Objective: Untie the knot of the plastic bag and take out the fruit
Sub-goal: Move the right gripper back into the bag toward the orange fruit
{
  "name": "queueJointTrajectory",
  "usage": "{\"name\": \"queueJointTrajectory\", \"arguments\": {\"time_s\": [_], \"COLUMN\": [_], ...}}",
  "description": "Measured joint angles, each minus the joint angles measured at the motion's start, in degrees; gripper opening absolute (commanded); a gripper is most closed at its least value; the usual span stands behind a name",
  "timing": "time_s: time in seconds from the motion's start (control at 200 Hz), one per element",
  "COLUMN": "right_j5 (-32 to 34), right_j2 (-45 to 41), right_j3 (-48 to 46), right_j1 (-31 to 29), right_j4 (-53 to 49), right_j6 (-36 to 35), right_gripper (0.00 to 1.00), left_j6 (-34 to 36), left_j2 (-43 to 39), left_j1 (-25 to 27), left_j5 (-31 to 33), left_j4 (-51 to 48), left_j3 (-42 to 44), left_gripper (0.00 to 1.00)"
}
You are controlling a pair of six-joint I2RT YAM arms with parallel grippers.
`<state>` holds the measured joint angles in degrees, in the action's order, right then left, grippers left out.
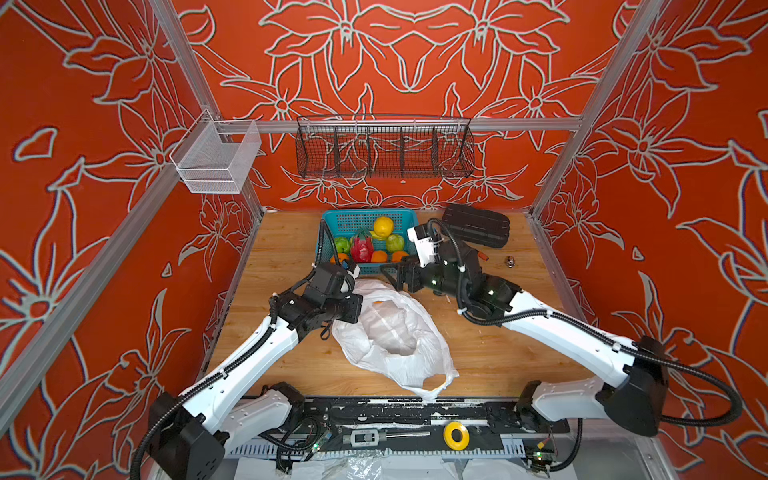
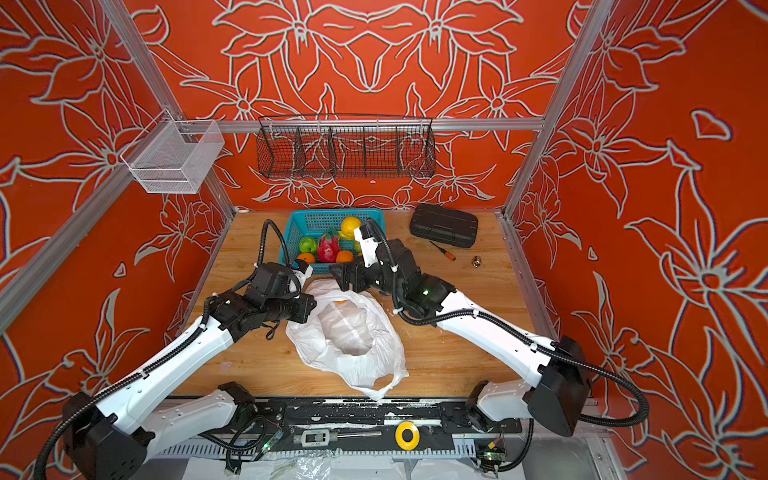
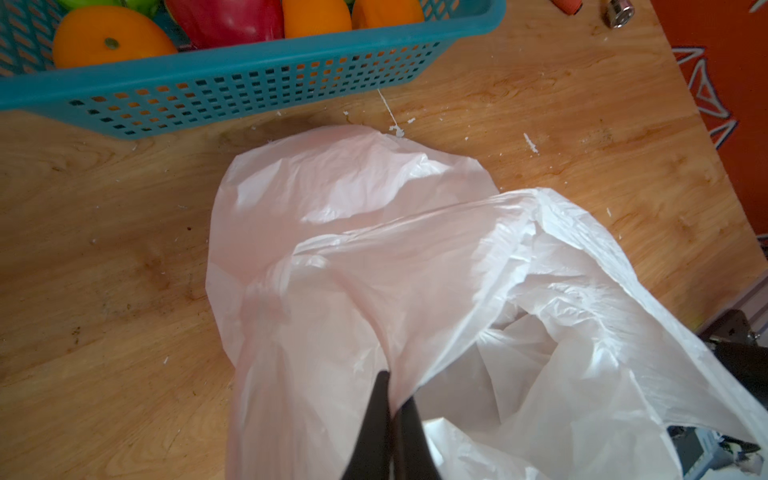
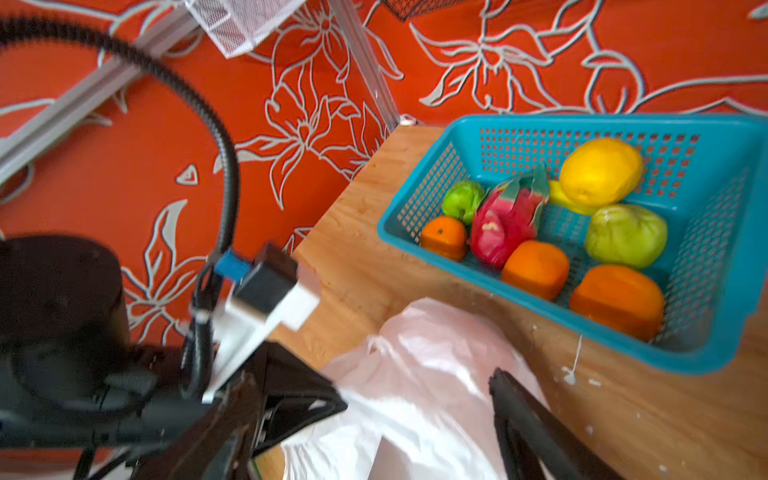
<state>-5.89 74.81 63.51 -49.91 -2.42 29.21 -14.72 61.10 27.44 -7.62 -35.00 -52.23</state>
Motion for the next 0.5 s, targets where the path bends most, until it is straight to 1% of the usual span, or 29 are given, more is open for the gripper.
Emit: {"name": "queueJointTrajectory", "arguments": {"time_s": [0.12, 0.315, 0.41, 0.5], "right_j5": [3.5, 8.1, 9.1, 10.4], "right_j2": [-2.5, -1.9, -0.1, 3.6], "right_j3": [-6.1, -12.0, -13.2, -13.2], "right_j1": [-4.2, -9.9, -11.7, -12.9], "right_j4": [1.0, 2.2, 3.6, 6.1], "right_j6": [3.0, 5.4, 6.1, 6.4], "right_gripper": [0.86, 0.85, 0.85, 0.85], "left_j6": [-2.1, -4.7, -6.1, -7.5], "left_j2": [1.0, 2.3, 2.3, 2.3], "left_j1": [0.0, 0.0, 0.0, 0.0], "left_j5": [0.0, -0.5, -1.0, -1.4], "left_j4": [0.1, 0.0, 0.0, 0.0], "left_j3": [-2.0, -4.4, -5.3, -5.9], "left_gripper": [0.00, 0.00, 0.00, 0.00]}}
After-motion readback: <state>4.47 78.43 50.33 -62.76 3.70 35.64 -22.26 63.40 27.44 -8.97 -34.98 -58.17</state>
